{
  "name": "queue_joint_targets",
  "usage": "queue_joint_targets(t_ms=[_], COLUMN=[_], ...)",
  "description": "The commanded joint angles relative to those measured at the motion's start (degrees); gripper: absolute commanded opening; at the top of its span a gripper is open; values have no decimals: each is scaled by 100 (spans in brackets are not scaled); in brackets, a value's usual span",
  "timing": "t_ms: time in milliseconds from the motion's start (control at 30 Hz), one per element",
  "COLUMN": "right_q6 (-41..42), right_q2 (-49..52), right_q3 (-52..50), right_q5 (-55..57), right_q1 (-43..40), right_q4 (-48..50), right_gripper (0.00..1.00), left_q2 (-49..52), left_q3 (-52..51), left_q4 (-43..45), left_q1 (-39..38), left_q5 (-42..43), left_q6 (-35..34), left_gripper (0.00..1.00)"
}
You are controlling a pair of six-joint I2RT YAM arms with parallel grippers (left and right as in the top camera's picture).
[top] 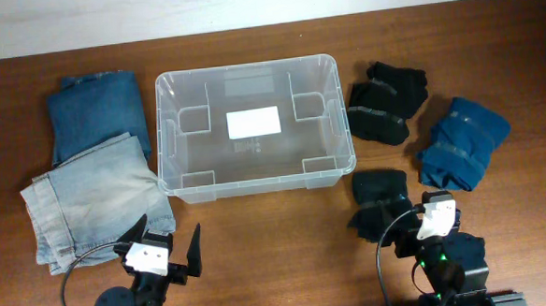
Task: Pack container
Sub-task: 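Move the left gripper toward the folded light-blue jeans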
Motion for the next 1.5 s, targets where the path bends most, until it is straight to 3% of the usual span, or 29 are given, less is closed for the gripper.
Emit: queue_joint_targets(t_ms=[0, 1100, 1300, 1400, 1467], right_q6=[-42, -42, -42, -42, -42], right_q2=[-48, -48, -48, -48, -48], right_q3=[-42, -42, -42, -42, -42], right_q5=[-28, -28, -28, -28, -28], right_q1=[-42, -42, -42, -42, -42], right_q4=[13, 15, 15, 15, 13], right_gripper=[98, 98, 98, 98, 98], left_q2=[-33, -33, -33, -33, -33], left_q3=[-44, -44, -44, -44, -44], left_q4=[17, 20, 138, 103, 282], left_q1=[-20, -20, -20, -20, -20], left_q5=[-22, -48, -1172, -1150, -586], left_q6=[37, 70, 481, 474, 66], left_gripper=[99, 99, 99, 99, 99])
